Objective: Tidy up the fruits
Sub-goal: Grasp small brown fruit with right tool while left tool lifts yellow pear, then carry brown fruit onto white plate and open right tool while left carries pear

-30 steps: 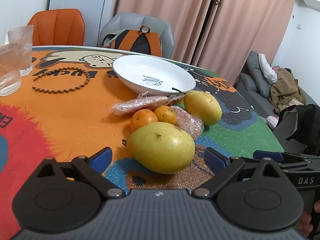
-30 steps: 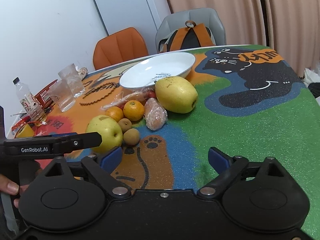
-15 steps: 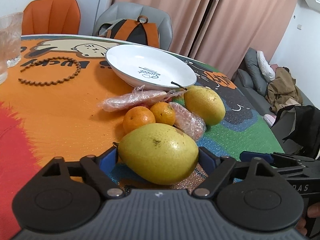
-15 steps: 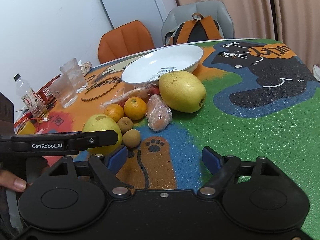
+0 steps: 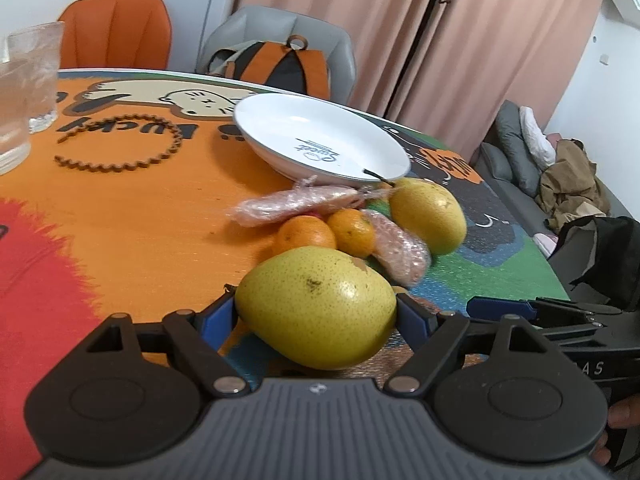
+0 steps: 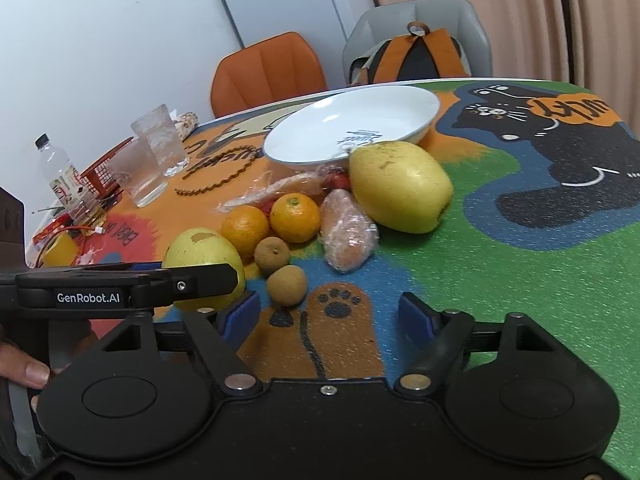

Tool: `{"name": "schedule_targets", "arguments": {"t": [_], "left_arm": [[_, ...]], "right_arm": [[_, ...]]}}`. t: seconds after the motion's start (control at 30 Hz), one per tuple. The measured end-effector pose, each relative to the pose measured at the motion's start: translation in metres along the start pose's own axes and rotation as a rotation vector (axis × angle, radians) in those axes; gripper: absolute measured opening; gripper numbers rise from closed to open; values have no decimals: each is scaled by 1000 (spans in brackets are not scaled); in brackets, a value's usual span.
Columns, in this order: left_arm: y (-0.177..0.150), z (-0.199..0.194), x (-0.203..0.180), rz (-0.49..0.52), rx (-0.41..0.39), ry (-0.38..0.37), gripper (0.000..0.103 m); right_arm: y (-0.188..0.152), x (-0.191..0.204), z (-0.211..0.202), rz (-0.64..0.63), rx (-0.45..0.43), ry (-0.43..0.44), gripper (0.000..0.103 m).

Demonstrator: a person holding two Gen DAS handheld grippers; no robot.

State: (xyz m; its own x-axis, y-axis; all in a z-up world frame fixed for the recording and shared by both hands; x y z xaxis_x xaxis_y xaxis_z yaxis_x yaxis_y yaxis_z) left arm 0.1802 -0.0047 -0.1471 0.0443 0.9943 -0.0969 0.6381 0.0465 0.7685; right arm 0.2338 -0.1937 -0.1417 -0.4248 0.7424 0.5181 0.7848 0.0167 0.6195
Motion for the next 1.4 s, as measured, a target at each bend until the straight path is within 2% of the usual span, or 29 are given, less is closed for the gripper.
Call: {"name": "schedule_targets", "arguments": {"t": [0.2,0.43,0.5,0.57,0.63,1.4], "left_arm": [[-2,-9,13,-14,-6,24,82],[-2,-20,24,-25,-23,55,82],[-3,-22,26,-28,-28,63,82],[-3,-24,28,-31,-29,69,82],[-3,-25,30,-40,-30,72,82],[30,-37,36,-27,-105,99,82]], "right_arm": [[-1,13,9,-18,17,17,61],[-1,24,18,-46,23,23,57],[0,25,21,-57,25,19,49],[0,26,26,-61,39,17,34],[0,28,27,-78,44,11,25],[38,39,7,-101,-44,25,24]]}}
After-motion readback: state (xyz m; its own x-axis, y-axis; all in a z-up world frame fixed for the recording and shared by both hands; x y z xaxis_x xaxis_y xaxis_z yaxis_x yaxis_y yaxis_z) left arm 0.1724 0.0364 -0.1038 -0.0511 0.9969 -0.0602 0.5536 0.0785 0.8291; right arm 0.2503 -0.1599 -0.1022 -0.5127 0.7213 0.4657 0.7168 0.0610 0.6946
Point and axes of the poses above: each gripper's, at about its wrist camera, not at the fingertips, and z roughly the way its jaws point, x to its left, y to its top, the point moved 6 cm from there along z, roughly the way its jaws point, and after that the axes turned 14 degrees about z, right-handed, at the moved point
